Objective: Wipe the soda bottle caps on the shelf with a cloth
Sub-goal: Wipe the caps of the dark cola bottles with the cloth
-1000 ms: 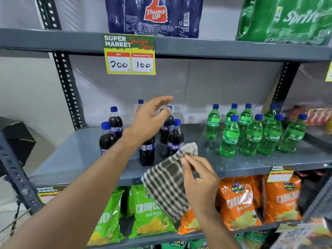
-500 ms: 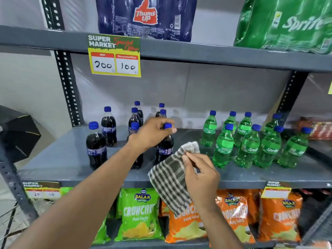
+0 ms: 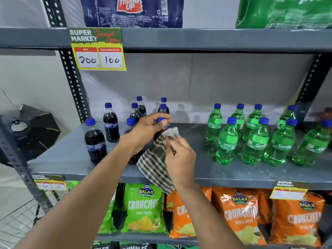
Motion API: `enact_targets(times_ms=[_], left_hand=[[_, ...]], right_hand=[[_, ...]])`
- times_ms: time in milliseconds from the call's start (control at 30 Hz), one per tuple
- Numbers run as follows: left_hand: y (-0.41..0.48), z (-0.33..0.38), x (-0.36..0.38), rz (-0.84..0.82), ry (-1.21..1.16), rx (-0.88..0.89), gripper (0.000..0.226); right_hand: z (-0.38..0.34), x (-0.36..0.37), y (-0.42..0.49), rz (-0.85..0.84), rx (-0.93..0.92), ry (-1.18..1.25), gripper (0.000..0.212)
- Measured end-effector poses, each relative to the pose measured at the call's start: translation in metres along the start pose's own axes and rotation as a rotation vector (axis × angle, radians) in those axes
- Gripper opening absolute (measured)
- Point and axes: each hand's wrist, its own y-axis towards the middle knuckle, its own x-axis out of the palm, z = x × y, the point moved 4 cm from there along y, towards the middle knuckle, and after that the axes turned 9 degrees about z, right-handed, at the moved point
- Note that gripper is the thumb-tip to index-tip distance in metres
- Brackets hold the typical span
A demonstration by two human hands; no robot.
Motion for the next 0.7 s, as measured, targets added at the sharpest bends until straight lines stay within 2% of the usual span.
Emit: enact_targets(times_ms=[133,500,700], left_hand=[[-0.001,0.001,0.002,-0.016,0.009,-0.006,0.028],[0.002,-0.002,0.002,-0.066,-0.08,-0.033,0.031],[0.001,-0.002,0.004,-0.05,-0.104,-0.006,0.033]], right_hand=[[0.017,-0.004,-0.031,-0.056,0.065,0.002,0.011],[-0.013,-0.003,0.014,0.071,0.075,0.087,0.019],[0.006,-0.006,-0.019,0.048,0.072,0.029,0.018]])
